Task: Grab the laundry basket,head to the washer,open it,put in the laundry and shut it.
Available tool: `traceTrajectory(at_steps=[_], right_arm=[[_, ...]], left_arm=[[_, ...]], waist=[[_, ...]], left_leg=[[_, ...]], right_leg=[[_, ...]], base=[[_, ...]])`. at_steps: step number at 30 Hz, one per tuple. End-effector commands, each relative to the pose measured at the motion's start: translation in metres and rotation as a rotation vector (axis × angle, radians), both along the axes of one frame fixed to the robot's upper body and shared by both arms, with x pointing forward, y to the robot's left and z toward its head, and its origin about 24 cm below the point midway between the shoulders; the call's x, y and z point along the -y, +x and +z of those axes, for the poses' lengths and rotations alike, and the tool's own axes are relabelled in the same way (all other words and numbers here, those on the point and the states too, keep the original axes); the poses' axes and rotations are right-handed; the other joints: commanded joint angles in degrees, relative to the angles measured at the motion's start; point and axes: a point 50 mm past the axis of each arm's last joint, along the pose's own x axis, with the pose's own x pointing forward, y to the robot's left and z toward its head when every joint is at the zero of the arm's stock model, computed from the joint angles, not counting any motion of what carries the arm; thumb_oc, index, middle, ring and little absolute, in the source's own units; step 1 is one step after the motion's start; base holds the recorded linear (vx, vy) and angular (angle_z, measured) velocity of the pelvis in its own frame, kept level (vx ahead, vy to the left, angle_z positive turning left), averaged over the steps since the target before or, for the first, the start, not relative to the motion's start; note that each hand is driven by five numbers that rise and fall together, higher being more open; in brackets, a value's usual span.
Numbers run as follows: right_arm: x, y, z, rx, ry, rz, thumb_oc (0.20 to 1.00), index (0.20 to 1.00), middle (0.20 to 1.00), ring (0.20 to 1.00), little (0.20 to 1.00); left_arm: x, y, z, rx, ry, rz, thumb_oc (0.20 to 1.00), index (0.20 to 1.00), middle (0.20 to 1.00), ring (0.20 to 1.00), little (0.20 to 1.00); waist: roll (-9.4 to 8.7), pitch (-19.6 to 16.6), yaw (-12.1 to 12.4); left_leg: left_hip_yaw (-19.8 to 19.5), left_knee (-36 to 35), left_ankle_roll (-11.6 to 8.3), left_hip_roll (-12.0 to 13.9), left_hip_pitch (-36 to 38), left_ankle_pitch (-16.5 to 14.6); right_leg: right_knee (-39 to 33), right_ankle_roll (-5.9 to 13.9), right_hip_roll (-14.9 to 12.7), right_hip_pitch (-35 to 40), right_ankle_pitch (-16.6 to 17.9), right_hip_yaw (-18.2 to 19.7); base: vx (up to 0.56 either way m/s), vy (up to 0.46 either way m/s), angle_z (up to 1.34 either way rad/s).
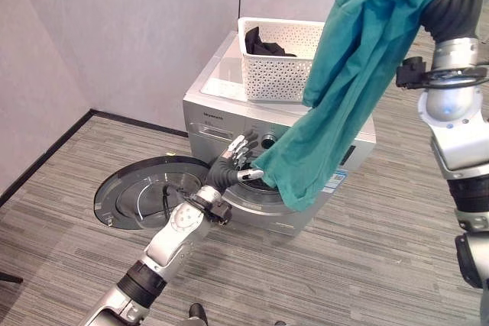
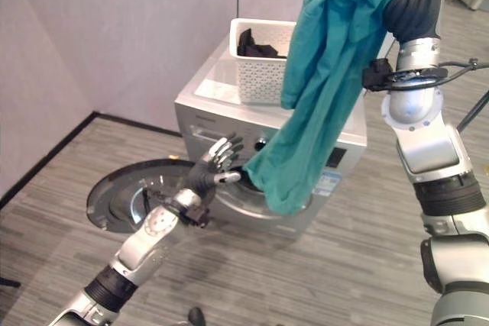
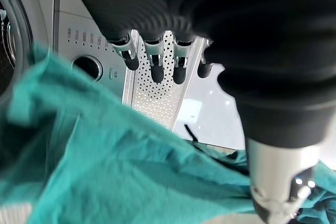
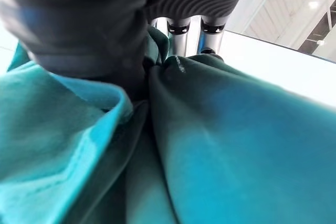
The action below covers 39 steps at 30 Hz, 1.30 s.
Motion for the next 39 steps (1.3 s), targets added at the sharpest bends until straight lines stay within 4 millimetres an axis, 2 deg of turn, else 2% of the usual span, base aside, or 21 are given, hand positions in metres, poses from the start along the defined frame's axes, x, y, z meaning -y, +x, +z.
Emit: traceTrajectory(at_steps=[1,9,14,28,31,37,39], right_arm=[[-0.014,-0.009,0.041,0.150,0.052,0.068,0.200,0.200,0.200,0.200,0.200],[-0.038,-0.006,0.038,0.134,0.084,0.174,0.200,0.200,0.200,0.200,0.200],[-0.058,-0.006,0.035,0.114,0.068,0.255,0.200,0.200,0.200,0.200,0.200],[-0.085,-0.005,0.044,0.107,0.066,0.347,0.200,0.200,0.200,0.200,0.200],[-0.095,-0.003,0.043,0.090,0.088,0.386,0.200,0.200,0.200,0.200,0.200],[-0.124,0.003,0.036,0.024,0.154,0.518,0.200,0.200,0.200,0.200,0.200],[-0.126,0.002,0.035,0.022,0.148,0.526,0.200,0.200,0.200,0.200,0.200]], left_arm=[[0.015,0.009,0.023,0.050,-0.088,-0.026,1.000,1.000,1.000,1.000,1.000],[0.025,0.020,0.040,0.089,-0.117,0.004,1.000,1.000,1.000,1.000,1.000],[0.043,0.030,0.054,0.093,-0.153,0.013,1.000,1.000,1.000,1.000,1.000],[0.070,0.031,0.048,-0.019,-0.212,-0.027,1.000,1.000,1.000,1.000,1.000],[0.079,0.032,0.050,-0.021,-0.210,-0.037,1.000,1.000,1.000,1.000,1.000],[0.116,0.031,0.072,0.039,-0.172,-0.111,1.000,1.000,1.000,1.000,1.000],[0.119,0.031,0.074,0.047,-0.169,-0.116,1.000,1.000,1.000,1.000,1.000]], waist=[[1.03,-0.8,0.5],[1.61,-0.9,-0.1],[2.11,-1.1,-1.3],[3.26,-1.2,-2.5],[3.50,-1.4,-2.9],[4.15,-2.0,-4.2],[4.24,-2.0,-4.4]], left_leg=[[-1.8,3.3,-3.38,4.9,3.6,-8.1],[-1.0,2.3,-3.67,5.0,4.7,-7.5],[-0.6,0.9,-4.00,5.1,5.3,-6.6],[-0.3,-0.2,-4.51,5.5,6.2,-5.5],[0.0,-0.7,-4.82,5.9,6.7,-4.9],[0.3,-1.4,-5.62,7.2,7.7,-3.7],[0.4,-1.5,-5.74,7.3,7.8,-3.5]], right_leg=[[4.3,-0.40,-2.7,-2.8,-4.1,0.9],[4.2,-0.60,-2.4,-2.7,-4.2,1.2],[4.2,-0.78,-2.1,-2.7,-4.4,1.2],[3.8,-1.34,-1.3,-2.6,-4.7,1.4],[3.7,-1.65,-0.8,-2.3,-5.0,1.5],[3.7,-2.53,0.5,-1.8,-5.9,2.0],[3.6,-2.57,0.7,-1.7,-6.0,2.1]], base=[[0.00,0.000,0.00],[0.00,-0.004,0.00],[0.00,-0.022,0.00],[-0.02,-0.027,0.00],[-0.04,-0.066,0.00],[-0.04,-0.063,0.00],[-0.02,-0.041,-0.01]])
